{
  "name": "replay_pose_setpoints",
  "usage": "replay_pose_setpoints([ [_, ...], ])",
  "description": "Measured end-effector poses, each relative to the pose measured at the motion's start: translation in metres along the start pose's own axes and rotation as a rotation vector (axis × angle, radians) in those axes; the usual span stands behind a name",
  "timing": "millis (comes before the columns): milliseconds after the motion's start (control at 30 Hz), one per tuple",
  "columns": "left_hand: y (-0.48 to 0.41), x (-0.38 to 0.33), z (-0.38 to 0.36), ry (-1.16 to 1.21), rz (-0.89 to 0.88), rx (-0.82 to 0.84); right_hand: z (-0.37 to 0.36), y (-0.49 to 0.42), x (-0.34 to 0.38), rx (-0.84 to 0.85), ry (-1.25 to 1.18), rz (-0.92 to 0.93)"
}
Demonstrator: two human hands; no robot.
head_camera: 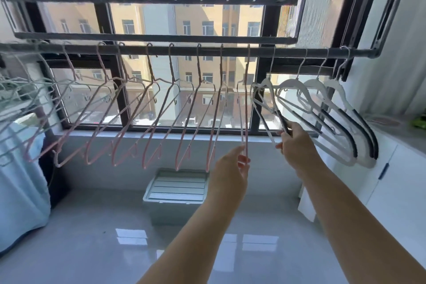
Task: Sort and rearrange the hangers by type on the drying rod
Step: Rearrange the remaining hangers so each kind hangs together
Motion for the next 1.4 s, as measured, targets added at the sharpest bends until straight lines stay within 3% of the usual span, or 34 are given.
replay_pose_setpoints([
  [133,0.003,-0.004,0.007,-0.048,-0.039,0.021,-0.001,0.007,0.005,0.003,0.213,-0.033],
  [233,0.014,-0.006,0.018,-0.054,-0.087,0.033,-0.005,0.03,0.022,-0.151,0.505,0.182],
  [333,0.022,-0.004,0.042,-0.015,-0.154,-0.071,-0.026,0.065,0.048,-0.142,0.425,0.459],
  [400,0.025,0.0,0.061,0.03,-0.186,-0.184,-0.045,0.077,0.061,-0.029,0.331,0.488],
  [533,0.026,0.014,0.099,0.055,-0.2,-0.375,-0.082,0.076,0.08,0.141,0.142,0.388],
  [633,0.026,0.023,0.121,0.041,-0.186,-0.464,-0.104,0.061,0.084,0.174,0.068,0.197],
  [833,0.026,0.036,0.139,-0.028,-0.079,-0.422,-0.128,0.036,0.074,0.214,-0.254,-0.17],
  [1067,0.02,0.05,0.127,-0.077,-0.003,-0.317,-0.13,0.033,0.073,0.075,-0.397,-0.162],
  [1400,0.014,0.055,0.117,-0.092,0.048,-0.263,-0.123,0.04,0.072,0.104,-0.447,-0.158],
])
Point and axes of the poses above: each hand's wrist, its own y-axis away from the middle knuckle, its own z-axis out of the back of the hand, x = y × z, the point moved 2 cm from there along -y, towards the middle knuckle, and after that the axes turned 2 degrees about y, right-handed, at the moved point
